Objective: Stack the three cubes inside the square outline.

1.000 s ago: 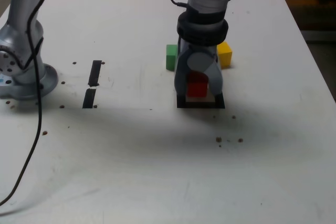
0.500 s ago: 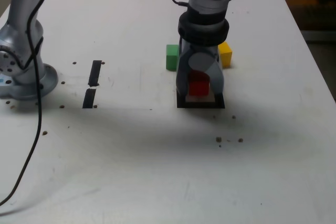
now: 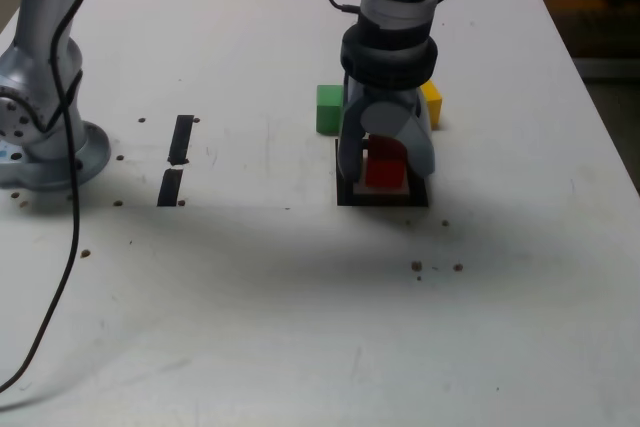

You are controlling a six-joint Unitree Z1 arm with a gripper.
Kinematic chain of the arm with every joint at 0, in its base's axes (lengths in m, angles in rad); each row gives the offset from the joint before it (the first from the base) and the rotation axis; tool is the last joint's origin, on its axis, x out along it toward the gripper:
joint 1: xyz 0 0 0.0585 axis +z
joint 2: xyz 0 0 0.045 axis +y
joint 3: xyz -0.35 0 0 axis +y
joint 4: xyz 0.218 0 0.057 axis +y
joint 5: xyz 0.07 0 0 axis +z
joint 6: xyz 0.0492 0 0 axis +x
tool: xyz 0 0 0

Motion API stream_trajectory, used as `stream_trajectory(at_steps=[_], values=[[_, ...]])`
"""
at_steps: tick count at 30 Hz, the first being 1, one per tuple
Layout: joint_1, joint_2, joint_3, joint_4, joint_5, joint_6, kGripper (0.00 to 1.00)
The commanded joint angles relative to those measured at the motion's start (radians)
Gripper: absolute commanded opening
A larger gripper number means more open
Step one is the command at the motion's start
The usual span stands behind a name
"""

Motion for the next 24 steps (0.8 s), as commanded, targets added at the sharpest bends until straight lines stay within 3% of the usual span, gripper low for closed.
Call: stream_trajectory(at_steps=[1, 11, 17, 24], values=[[0.001, 0.000, 0.004, 0.002, 0.004, 0.000, 0.65], [0.001, -0.022, 0.014, 0.036, 0.014, 0.000, 0.71], [0.001, -0.065, 0.000, 0.070, 0.044, -0.003, 0.81], [0.001, -0.100, -0.048, 0.124, 0.092, -0.016, 0.82]])
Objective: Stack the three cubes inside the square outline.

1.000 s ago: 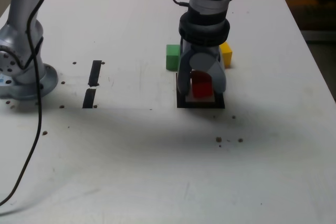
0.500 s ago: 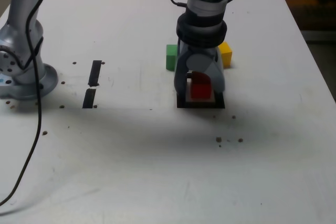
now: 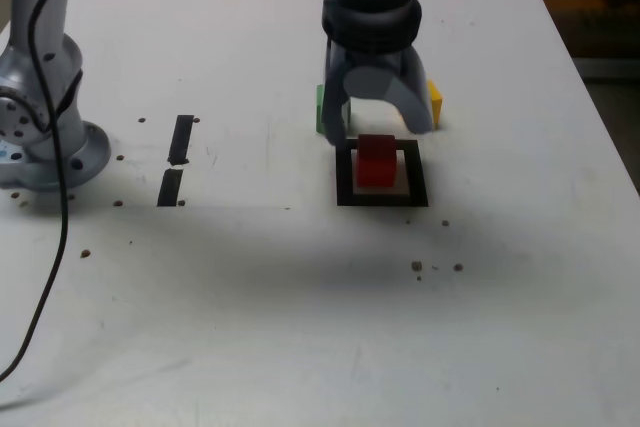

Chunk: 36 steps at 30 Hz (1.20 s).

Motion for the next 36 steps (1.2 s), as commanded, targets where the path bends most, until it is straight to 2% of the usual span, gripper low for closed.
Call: stream_trajectory(at_steps=[1, 12, 17, 23, 31, 36], values=[[0.001, -0.011, -0.015, 0.008, 0.008, -0.002, 0.82], [0.002, -0.018, -0.103, 0.081, 0.050, 0.009, 0.84], [0.008, -0.022, -0.126, 0.095, 0.054, 0.018, 0.91], [0.023, -0.027, -0.135, 0.078, 0.037, 0.022, 0.99], [0.081, -0.001, -0.154, 0.057, 0.025, 0.032, 1.00], [0.125, 0.021, -0.162, 0.056, 0.002, 0.060, 1.00]])
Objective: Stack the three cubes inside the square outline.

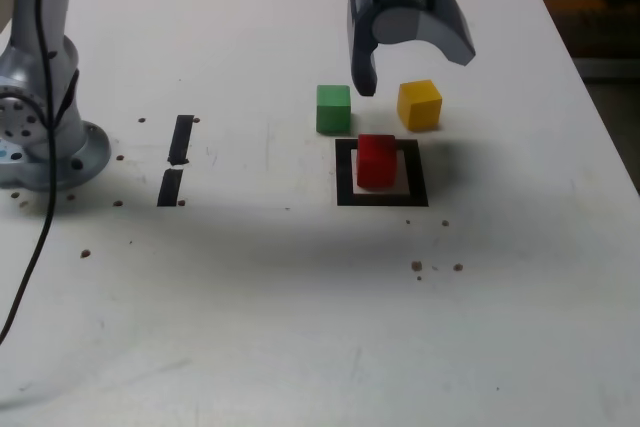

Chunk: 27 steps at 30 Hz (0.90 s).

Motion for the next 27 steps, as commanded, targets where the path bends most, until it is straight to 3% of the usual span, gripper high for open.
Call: stream_trajectory(at_steps=[1, 12, 27], values=[[0.014, 0.007, -0.008, -0.002, -0.009, 0.012, 1.00], [0.065, 0.051, -0.038, -0.020, -0.062, 0.055, 0.99], [0.110, 0.111, -0.096, 0.036, -0.058, 0.059, 0.98]])
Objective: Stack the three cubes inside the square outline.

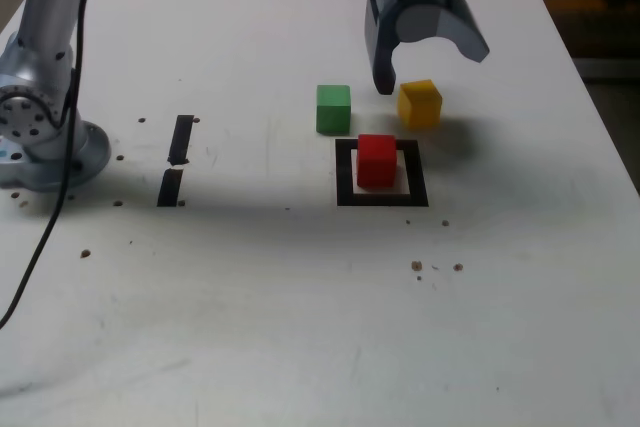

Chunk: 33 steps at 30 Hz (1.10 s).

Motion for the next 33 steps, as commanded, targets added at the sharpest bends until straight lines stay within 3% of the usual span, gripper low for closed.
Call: stream_trajectory(at_steps=[1, 33], values=[[0.009, 0.008, -0.007, 0.010, 0.000, 0.002, 0.98], [0.066, 0.141, -0.095, 0.088, -0.040, 0.042, 0.92]])
